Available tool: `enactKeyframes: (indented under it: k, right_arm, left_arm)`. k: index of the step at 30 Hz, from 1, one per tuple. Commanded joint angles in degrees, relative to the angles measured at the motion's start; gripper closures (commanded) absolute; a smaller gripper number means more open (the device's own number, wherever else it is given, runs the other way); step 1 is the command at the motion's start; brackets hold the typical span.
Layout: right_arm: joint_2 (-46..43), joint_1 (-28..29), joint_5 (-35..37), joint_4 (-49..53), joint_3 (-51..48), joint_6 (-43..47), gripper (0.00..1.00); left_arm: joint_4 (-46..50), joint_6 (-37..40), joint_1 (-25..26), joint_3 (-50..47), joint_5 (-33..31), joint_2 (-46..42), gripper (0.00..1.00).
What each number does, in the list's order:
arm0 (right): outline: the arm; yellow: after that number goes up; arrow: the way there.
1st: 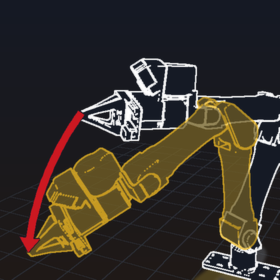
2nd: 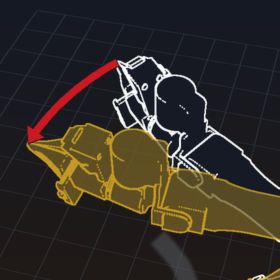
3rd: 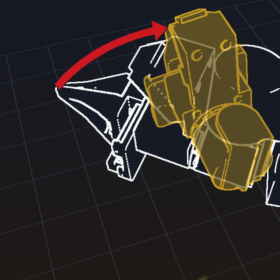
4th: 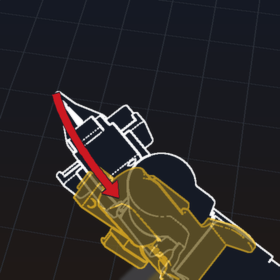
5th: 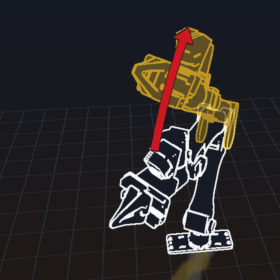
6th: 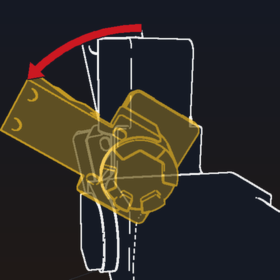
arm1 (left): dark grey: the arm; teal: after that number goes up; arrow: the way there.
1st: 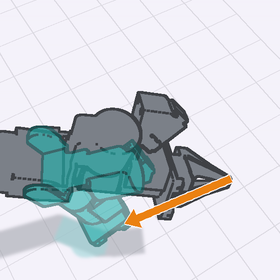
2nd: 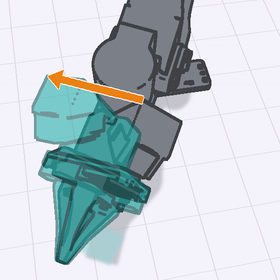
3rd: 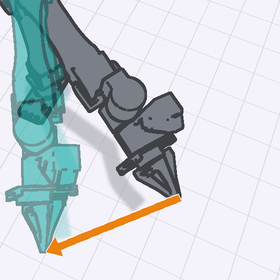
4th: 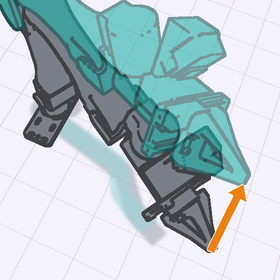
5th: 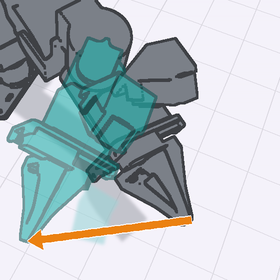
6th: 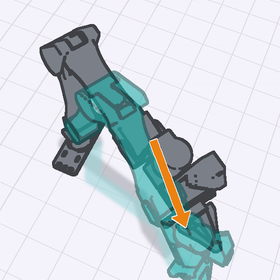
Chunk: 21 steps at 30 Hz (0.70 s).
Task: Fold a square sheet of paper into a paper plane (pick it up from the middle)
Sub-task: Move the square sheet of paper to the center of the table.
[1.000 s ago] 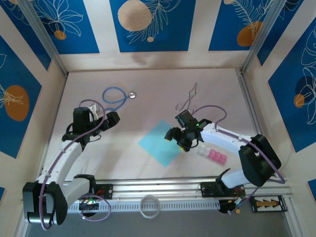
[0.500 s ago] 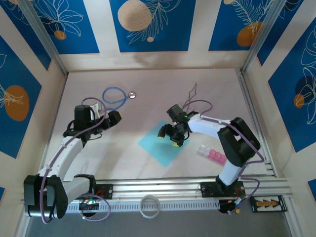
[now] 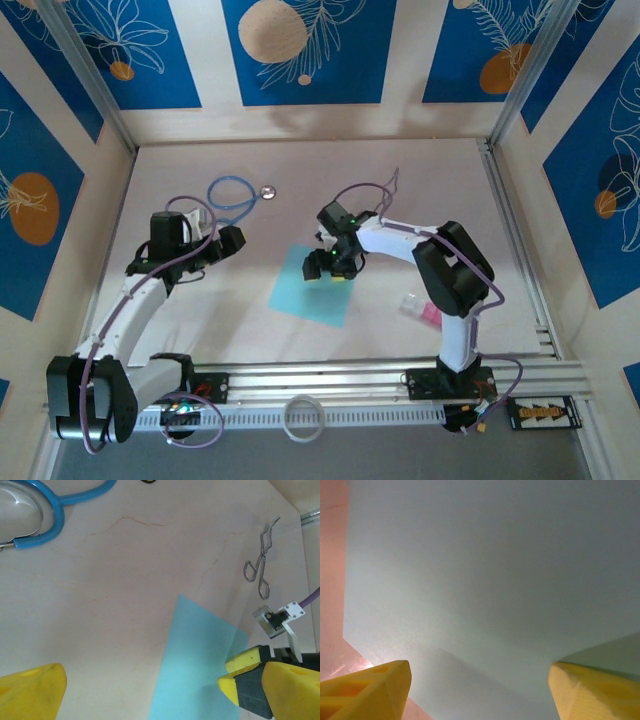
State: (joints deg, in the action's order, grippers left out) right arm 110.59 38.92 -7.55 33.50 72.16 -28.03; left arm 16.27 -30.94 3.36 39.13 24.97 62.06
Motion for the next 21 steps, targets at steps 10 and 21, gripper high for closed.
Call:
enactKeyframes:
  k: [10,21]
  right_arm:
    - [7.7,-0.5,-11.0,-2.5,5.2,14.8,0.26]
    - [8.9,-2.8,-15.4,2.1,8.0,23.0,0.30]
  left_arm:
    - [6.0,4.4,-0.5,3.6,1.7,1.2,0.00]
    - [9.4,8.7,3.5,7.5,5.1,6.2,0.06]
